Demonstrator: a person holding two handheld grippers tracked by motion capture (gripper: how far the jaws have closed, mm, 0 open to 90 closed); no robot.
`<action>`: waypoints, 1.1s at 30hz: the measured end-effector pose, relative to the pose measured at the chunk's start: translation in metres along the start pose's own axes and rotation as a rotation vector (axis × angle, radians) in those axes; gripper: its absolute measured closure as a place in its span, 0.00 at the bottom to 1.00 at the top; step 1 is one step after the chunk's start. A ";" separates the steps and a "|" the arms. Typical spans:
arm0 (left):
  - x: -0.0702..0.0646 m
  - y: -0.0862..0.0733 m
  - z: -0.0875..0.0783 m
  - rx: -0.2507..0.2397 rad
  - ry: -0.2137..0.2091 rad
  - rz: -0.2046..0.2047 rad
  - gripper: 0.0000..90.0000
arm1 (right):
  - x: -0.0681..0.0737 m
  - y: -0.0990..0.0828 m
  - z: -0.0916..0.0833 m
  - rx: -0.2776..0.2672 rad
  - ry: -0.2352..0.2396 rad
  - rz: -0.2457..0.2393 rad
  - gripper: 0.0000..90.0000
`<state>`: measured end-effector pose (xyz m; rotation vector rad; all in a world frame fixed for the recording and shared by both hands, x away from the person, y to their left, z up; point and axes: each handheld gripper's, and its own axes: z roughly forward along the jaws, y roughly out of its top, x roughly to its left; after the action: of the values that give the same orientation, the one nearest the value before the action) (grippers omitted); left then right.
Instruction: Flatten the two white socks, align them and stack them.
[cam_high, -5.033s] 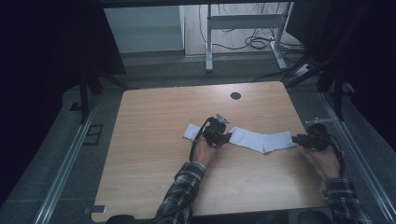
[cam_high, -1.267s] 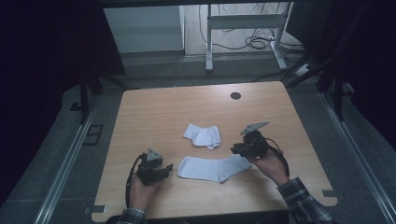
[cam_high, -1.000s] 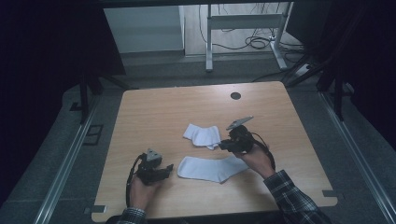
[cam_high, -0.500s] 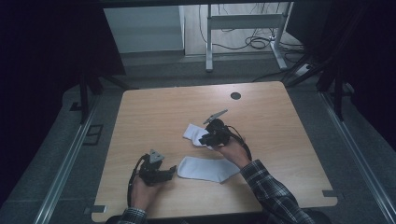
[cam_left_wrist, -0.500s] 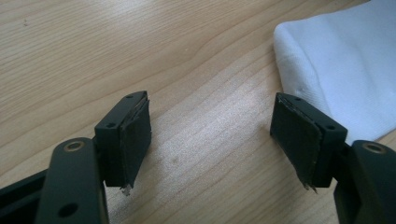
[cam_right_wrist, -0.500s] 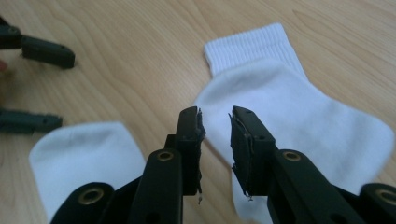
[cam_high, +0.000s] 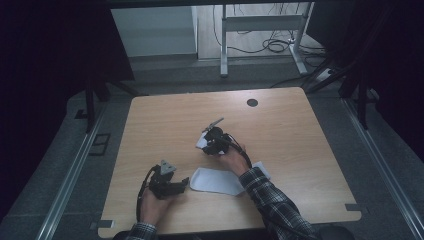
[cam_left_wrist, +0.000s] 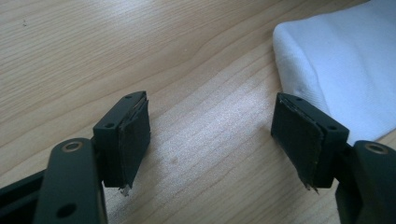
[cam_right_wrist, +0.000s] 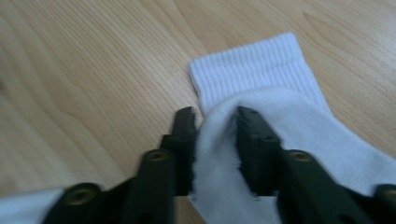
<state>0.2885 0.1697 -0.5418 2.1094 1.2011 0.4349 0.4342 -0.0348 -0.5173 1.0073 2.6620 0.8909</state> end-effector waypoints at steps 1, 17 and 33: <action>0.000 0.000 0.000 0.000 0.000 0.000 0.31 | 0.001 -0.001 0.002 0.003 -0.011 -0.007 0.84; 0.000 0.000 0.000 -0.002 0.000 -0.001 0.31 | -0.046 -0.007 -0.084 -0.098 -0.083 0.037 0.93; -0.001 0.000 0.001 -0.006 0.003 -0.004 0.31 | -0.095 -0.035 -0.114 -0.091 -0.188 0.108 0.76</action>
<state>0.2891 0.1687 -0.5423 2.1016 1.2037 0.4405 0.4485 -0.1716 -0.4508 1.1608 2.4098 0.8818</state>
